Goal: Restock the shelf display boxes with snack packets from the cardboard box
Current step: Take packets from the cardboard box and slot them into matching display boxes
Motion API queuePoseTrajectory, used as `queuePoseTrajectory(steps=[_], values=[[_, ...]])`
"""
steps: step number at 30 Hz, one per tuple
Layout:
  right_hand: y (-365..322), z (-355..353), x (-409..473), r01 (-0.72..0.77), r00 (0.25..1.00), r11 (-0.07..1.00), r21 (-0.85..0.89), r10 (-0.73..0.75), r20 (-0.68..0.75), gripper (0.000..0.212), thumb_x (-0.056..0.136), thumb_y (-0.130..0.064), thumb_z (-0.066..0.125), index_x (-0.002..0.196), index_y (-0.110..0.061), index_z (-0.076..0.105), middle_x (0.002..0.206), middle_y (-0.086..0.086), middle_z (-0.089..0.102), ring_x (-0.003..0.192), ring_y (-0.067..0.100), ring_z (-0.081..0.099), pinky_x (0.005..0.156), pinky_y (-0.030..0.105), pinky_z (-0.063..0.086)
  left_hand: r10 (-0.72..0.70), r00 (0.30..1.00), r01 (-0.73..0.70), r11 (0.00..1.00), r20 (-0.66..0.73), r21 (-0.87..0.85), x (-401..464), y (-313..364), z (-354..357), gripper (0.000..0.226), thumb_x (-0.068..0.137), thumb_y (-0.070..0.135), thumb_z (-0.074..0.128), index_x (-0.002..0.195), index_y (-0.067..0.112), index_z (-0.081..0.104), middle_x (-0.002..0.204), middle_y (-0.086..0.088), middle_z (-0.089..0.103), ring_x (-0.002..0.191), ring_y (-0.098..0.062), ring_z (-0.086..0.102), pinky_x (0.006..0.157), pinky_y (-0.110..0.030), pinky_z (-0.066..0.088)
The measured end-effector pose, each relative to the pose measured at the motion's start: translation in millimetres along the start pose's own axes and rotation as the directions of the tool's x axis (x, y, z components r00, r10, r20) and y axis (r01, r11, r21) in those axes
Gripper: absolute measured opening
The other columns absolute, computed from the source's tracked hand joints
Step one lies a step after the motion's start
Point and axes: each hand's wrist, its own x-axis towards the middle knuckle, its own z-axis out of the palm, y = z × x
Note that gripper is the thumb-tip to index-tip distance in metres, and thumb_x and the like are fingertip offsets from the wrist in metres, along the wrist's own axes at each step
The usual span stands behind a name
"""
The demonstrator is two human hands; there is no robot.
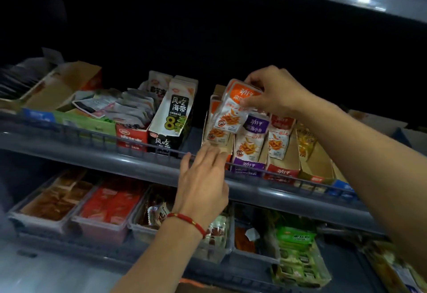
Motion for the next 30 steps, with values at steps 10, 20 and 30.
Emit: queuePoseTrajectory(steps=[10,20,30], values=[[-14.4,26.7,41.8,-0.014,0.996,0.996,-0.085,0.021,0.084,0.057,0.086,-0.033,0.078,0.136,-0.017,0.057,0.131,0.004,0.064,0.118,0.023,0.062,0.092,0.03,0.047,-0.033,0.999,0.033,0.999,0.007,0.032,3.8,-0.2,-5.4,0.062,0.089,0.022,0.064,0.146,0.023,0.041,0.15,0.003,0.041,0.145,-0.016,0.03,0.123,-0.051,0.017],[-14.3,78.2,35.5,-0.017,0.996,0.929,-0.37,0.047,0.073,0.045,0.088,-0.037,0.075,0.127,-0.019,0.061,0.121,0.007,0.065,0.107,0.027,0.064,0.088,0.041,0.053,-0.023,1.0,0.023,1.0,-0.002,0.016,1.4,-0.9,0.3,0.065,0.086,0.023,0.067,0.146,0.019,0.042,0.149,0.0,0.04,0.146,-0.018,0.028,0.121,-0.051,0.021],[-16.0,82.4,32.4,-0.009,0.998,0.84,-0.542,-0.025,-0.055,0.036,0.094,-0.032,0.069,0.126,-0.017,0.061,0.121,0.012,0.065,0.109,0.034,0.064,0.08,0.042,0.049,-0.023,1.0,0.023,1.0,-0.019,-0.001,0.2,-0.2,1.9,0.064,0.086,0.022,0.067,0.145,0.019,0.043,0.148,0.0,0.042,0.145,-0.019,0.029,0.121,-0.051,0.023]])
